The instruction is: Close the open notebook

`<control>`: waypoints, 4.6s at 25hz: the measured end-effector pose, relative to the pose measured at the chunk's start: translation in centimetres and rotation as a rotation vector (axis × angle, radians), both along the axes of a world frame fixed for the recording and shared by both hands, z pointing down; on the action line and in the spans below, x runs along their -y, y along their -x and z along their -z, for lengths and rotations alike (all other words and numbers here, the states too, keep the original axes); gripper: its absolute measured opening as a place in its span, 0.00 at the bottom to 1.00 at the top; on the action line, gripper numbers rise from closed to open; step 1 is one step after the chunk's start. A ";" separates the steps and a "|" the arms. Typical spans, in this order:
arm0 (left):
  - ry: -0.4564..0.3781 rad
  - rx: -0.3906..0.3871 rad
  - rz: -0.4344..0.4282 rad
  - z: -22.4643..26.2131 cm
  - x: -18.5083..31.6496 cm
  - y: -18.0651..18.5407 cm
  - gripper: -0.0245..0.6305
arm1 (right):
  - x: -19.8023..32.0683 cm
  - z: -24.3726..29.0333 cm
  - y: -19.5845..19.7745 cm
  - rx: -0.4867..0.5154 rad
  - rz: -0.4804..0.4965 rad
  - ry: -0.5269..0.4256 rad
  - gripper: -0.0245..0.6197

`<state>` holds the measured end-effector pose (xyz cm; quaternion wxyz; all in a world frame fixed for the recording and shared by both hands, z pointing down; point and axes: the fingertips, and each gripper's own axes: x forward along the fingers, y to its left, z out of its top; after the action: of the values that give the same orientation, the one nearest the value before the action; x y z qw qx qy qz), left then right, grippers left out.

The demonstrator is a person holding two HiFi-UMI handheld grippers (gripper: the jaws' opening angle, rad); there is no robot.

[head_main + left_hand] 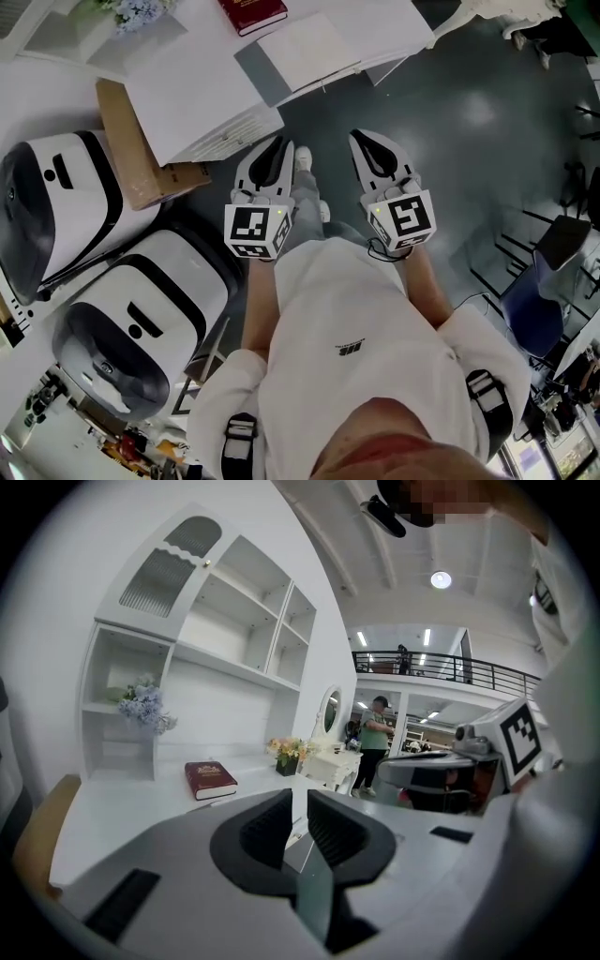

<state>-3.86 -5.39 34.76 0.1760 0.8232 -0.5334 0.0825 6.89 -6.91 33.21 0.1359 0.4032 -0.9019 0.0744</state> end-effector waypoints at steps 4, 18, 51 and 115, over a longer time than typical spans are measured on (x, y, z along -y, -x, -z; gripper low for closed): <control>0.033 -0.003 0.012 -1.6 1.5 0.9 0.04 | 1.6 -1.5 0.8 -0.019 0.009 0.024 0.03; 0.095 -0.017 0.032 -6.2 5.5 3.2 0.04 | 5.9 -6.2 3.5 -0.049 0.040 0.088 0.03; 0.279 -0.111 0.104 -18.5 8.5 6.1 0.04 | 9.3 -16.1 9.3 -0.116 0.182 0.178 0.03; 0.387 -0.177 0.031 -19.6 11.0 5.0 0.04 | 11.2 -16.9 9.4 -0.117 0.146 0.215 0.03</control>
<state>-8.81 -16.40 54.36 0.3785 0.7697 -0.5027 0.1080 -2.47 -18.09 50.15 0.2357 0.3233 -0.9062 0.1367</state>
